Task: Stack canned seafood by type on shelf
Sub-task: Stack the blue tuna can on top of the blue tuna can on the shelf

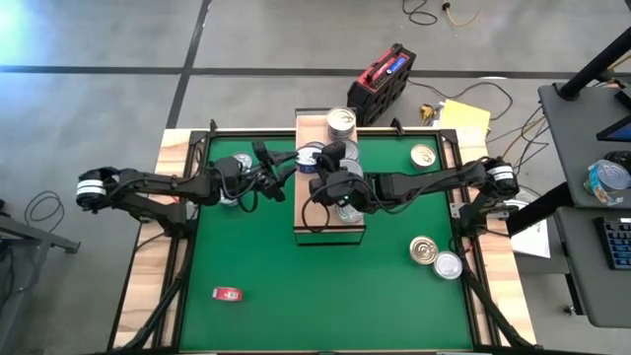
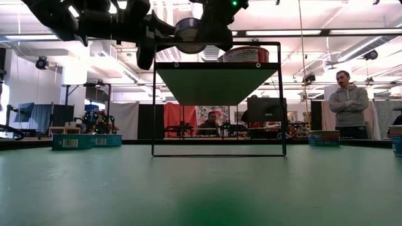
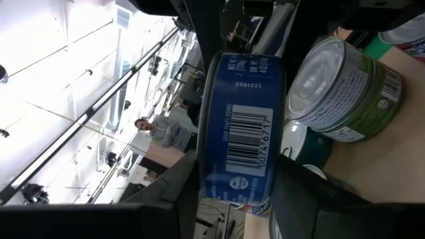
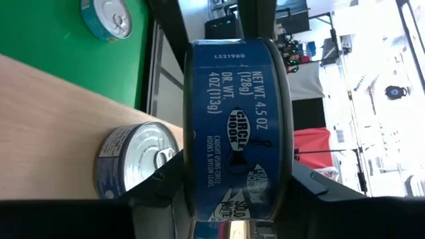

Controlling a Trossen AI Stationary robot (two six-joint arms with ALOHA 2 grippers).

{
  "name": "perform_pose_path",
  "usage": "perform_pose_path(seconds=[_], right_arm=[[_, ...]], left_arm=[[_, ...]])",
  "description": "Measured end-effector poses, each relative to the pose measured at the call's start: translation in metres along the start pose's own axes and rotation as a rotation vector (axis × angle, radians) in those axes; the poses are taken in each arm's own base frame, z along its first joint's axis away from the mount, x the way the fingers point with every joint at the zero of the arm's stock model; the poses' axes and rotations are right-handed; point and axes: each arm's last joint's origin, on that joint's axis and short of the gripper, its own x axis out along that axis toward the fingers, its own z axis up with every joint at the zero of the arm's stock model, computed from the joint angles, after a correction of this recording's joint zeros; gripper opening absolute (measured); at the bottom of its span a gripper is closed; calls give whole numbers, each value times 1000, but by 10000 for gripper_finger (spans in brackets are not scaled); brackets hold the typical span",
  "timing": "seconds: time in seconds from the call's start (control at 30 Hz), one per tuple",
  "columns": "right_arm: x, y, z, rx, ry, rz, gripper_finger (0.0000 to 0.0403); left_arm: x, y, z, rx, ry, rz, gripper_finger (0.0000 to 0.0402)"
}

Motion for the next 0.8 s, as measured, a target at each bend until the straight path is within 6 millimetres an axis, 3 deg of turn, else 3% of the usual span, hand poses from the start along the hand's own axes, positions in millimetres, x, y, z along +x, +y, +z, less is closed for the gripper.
perform_pose_path(seconds=[0.6, 0.8], right_arm=[[0, 0, 1, 68, -34, 27, 222], [-7, -13, 5, 103, -73, 62, 230]], left_arm=[[0, -1, -3, -28, 73, 13, 129], [0, -1, -4, -26, 85, 11, 129]])
